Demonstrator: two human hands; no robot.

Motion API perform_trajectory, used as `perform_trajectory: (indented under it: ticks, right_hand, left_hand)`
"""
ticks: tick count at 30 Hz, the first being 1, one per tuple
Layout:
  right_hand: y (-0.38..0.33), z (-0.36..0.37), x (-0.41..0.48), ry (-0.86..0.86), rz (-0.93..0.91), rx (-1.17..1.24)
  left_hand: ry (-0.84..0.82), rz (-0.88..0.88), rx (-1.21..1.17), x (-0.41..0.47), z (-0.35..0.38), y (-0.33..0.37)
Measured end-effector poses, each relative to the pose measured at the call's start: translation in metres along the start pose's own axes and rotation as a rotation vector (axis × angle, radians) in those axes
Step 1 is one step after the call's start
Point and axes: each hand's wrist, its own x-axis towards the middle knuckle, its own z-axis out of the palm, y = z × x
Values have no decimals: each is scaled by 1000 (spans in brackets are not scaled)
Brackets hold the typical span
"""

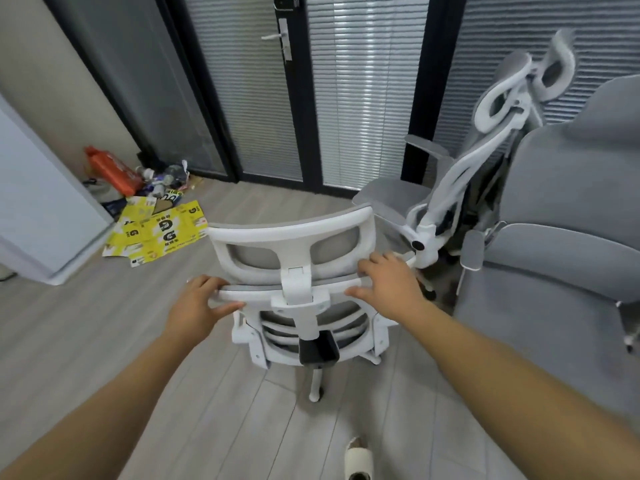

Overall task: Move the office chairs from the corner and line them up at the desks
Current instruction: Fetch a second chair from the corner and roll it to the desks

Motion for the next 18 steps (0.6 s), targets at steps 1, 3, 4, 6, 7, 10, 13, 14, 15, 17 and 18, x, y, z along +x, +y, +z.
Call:
perform_trajectory:
  ticks: [1,3,4,6,7,10,13,14,15,17,18]
  right_hand:
    - [-6,4,-14,26,3,0]
    - [-19,9,-42,50,23,0]
    - [-26,10,-55,57,32,4]
    - [-40,15,-81,62,32,15]
    - [-47,17,-95,77,32,24]
    - [-70,27,-139,165,93,50]
    - [-102,38,-184,197,184,66]
    - [-113,42,-198,204,218,76]
    - [-125,45,-213,213,255,81]
    - [-150,55,-245,244,324,75]
    - [-163,61,-261,264,356,78]
  left_hand:
    - [-12,16,16,-9,-4,-3]
    - [-43,47,22,-26,-13,-8]
    - [-61,65,18,-35,-18,-11]
    - [-78,91,24,-54,-27,-16]
    - [-85,106,29,-64,-30,-19]
    - [-89,170,0,-93,-40,-26]
    - [-55,259,-22,-122,-44,-41]
    - [-40,292,-40,-131,-45,-47]
    - [-22,319,-53,-141,-46,-52]
    - [1,360,-65,-160,-51,-62]
    - [1,377,-66,-170,-54,-68]
